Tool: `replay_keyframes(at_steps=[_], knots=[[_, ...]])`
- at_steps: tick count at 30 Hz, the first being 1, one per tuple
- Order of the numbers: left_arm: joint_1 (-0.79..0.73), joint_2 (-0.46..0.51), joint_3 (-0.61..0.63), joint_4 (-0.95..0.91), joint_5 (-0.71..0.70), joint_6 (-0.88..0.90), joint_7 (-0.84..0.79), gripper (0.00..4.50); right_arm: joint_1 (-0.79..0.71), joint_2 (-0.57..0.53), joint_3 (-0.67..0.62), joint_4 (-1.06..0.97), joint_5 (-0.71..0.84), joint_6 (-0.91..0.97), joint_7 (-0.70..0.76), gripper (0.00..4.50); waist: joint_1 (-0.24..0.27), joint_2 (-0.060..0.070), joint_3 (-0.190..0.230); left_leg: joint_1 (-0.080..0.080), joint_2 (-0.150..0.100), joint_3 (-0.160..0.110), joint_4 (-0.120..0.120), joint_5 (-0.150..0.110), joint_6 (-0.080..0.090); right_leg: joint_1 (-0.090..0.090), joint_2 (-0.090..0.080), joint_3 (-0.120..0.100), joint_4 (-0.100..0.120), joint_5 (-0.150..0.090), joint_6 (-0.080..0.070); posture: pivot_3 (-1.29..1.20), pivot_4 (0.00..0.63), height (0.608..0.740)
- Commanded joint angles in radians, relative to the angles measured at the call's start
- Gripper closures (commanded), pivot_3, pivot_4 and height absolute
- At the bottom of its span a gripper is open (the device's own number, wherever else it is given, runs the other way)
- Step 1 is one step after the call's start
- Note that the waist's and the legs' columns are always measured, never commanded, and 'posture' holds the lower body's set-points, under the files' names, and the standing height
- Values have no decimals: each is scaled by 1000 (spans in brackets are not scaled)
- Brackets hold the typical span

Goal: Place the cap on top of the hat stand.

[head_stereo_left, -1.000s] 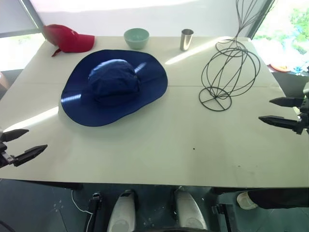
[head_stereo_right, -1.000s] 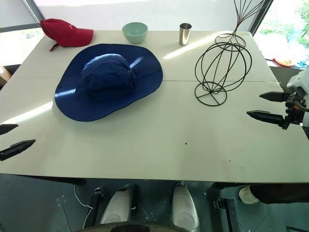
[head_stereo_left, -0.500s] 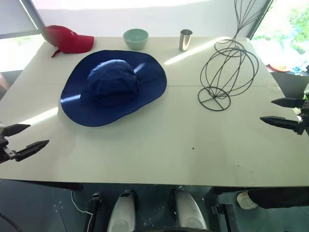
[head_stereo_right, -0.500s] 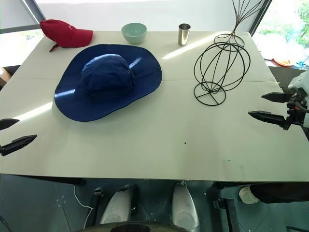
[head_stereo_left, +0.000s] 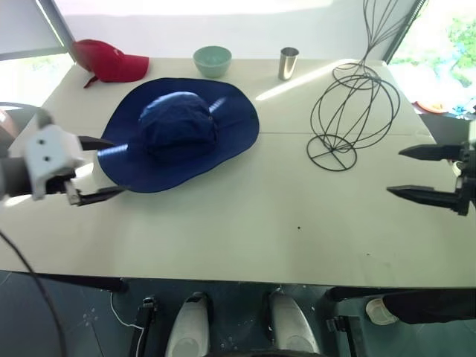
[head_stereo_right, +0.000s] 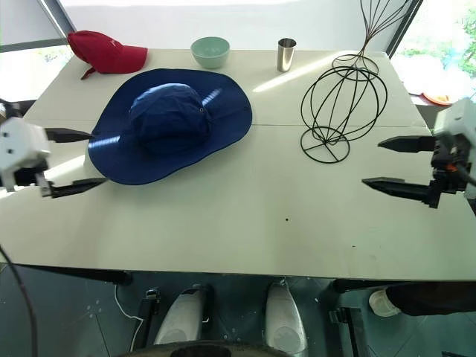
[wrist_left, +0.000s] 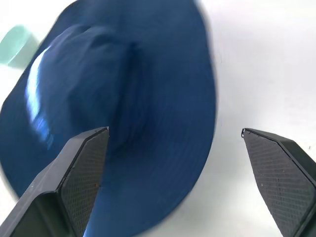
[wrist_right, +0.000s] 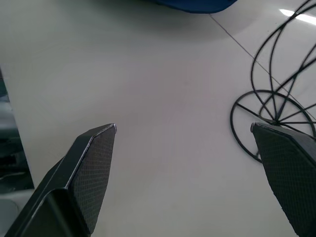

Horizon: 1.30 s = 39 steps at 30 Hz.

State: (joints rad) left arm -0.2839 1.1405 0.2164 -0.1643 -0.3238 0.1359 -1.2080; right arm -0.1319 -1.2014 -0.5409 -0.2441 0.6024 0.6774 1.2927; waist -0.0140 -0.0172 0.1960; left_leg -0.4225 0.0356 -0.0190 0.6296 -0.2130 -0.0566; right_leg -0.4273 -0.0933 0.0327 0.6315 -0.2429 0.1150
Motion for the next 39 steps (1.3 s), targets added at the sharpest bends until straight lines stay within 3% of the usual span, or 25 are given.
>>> replay_keyframes(at_steps=[1, 7, 12, 18, 29, 32, 34, 39], knots=[[-91, -42, -132, 15, 73, -101, -37, 16, 5, 9, -67, -81, 48, 47, -41, 0, -1, 0, 0, 0, 0, 0, 1, 0, 0, 0, 0, 0, 0, 0, 0, 0, 150, 739], [-236, -160, -332, 183, 277, -287, -10, 16, 65, 32, -124, -160, 63, 93, -91, 0, 1, -1, 0, -1, 0, -1, 2, 0, 0, 1, 1, 0, 0, 1, 2, 0, 150, 739], [-299, -277, -427, 291, 471, -357, 149, 16, 111, 54, -186, -225, 88, 137, -121, 0, 3, -1, 0, -1, 0, -2, 2, 0, 1, 1, 1, 0, 0, 3, 6, 0, 150, 739], [-318, -403, -464, 346, 738, -326, 482, 16, 165, 79, -244, -286, 114, 174, -156, 0, 5, -2, -1, -2, 0, -4, 4, 0, 1, 2, 2, 0, 0, 5, 8, 0, 150, 739], [-365, -474, -495, 477, 889, -271, 669, 16, 172, 71, -279, -311, 156, 206, -192, 0, 4, -2, -1, -2, 0, -5, 5, 0, 1, 3, 2, 0, 0, 5, 9, 0, 150, 739], [-384, -490, -482, 503, 861, -264, 669, 722, 166, 68, -269, -309, 158, 203, -203, 0, 5, -2, -1, -2, -1, -5, 5, 0, 1, 3, 2, 0, 0, 5, 9, 0, 150, 739], [-397, -493, -476, 511, 854, -262, 668, 1815, 165, 67, -269, -309, 160, 202, -206, 0, 4, -2, -1, -2, -1, -5, 5, 0, 1, 3, 2, 0, 0, 5, 9, 0, 150, 739], [-489, -512, -453, 546, 803, -250, 655, 3781, 163, 60, -280, -295, 128, 175, -215, 0, 4, -2, -1, -2, -1, -6, 5, 0, 1, 3, 3, 0, 0, 5, 9, 0, 150, 739]])
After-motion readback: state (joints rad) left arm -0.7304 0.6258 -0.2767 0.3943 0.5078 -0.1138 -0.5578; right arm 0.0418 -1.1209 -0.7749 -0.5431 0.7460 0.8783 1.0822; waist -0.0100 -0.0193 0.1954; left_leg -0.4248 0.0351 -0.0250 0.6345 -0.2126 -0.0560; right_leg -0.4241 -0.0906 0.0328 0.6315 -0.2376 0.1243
